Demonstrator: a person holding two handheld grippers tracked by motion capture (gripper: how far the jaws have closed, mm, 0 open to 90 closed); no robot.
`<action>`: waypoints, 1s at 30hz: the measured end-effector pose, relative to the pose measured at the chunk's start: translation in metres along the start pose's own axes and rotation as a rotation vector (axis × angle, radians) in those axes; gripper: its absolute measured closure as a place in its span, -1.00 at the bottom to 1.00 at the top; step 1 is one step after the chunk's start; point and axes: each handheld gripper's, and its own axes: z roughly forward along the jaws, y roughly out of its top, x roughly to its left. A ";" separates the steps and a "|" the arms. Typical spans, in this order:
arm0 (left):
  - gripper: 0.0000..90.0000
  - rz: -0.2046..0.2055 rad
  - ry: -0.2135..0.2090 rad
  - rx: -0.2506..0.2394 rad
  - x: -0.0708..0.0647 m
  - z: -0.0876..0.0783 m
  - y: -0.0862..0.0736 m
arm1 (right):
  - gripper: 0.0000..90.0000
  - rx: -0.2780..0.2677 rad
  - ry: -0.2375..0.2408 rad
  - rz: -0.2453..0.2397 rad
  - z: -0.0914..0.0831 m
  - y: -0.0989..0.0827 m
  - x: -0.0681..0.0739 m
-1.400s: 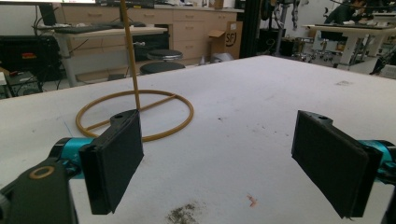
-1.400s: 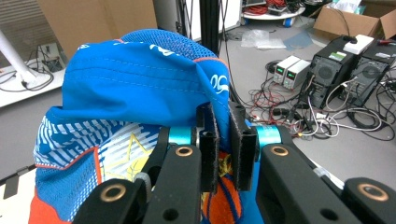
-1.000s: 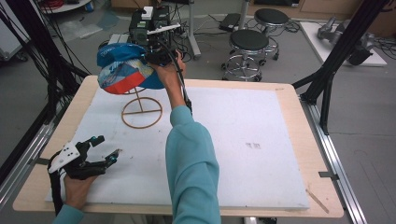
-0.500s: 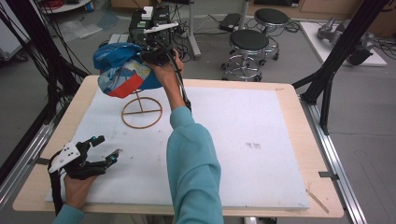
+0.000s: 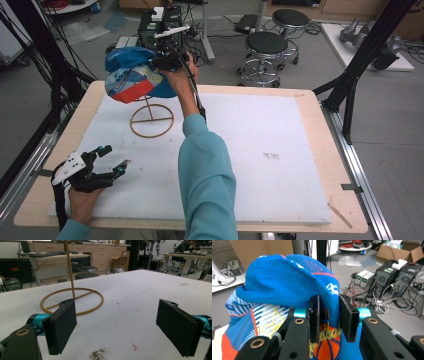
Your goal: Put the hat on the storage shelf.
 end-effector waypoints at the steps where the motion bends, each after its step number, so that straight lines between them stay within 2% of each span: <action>1: -0.62 0.000 0.000 0.000 0.000 0.000 0.000 | 0.62 0.008 0.003 0.004 -0.001 -0.001 -0.001; 8: -0.62 0.000 0.001 0.002 0.000 0.000 0.000 | 0.54 0.013 0.018 0.025 -0.004 -0.005 -0.002; 10: -0.62 -0.008 0.003 0.003 0.000 0.001 0.000 | 0.52 0.001 0.032 0.018 -0.006 -0.009 -0.002; 15: -0.63 -0.006 0.003 0.009 0.000 0.001 0.000 | 0.41 0.022 0.071 0.019 -0.010 -0.020 -0.002; 18: -0.62 -0.004 0.006 0.010 0.000 0.001 0.000 | 0.22 -0.004 0.088 0.003 -0.013 -0.023 0.000; 20: -0.62 0.001 0.007 0.014 0.000 0.001 0.000 | 0.07 -0.003 0.090 -0.006 -0.013 -0.025 0.001; 22: -0.63 0.002 0.007 0.015 0.000 0.001 0.001 | -0.24 -0.010 0.084 -0.004 -0.013 -0.029 0.002; 24: -0.62 -0.001 0.007 0.012 0.000 0.001 0.000 | -0.43 -0.013 0.080 -0.011 -0.014 -0.033 0.002; 27: -0.62 0.003 0.007 0.013 0.000 0.001 0.000 | -0.56 -0.005 0.081 -0.012 -0.019 -0.038 0.001; 30: -0.63 0.004 0.006 0.013 0.000 0.001 0.000 | -0.69 0.037 0.077 -0.005 -0.027 -0.042 -0.001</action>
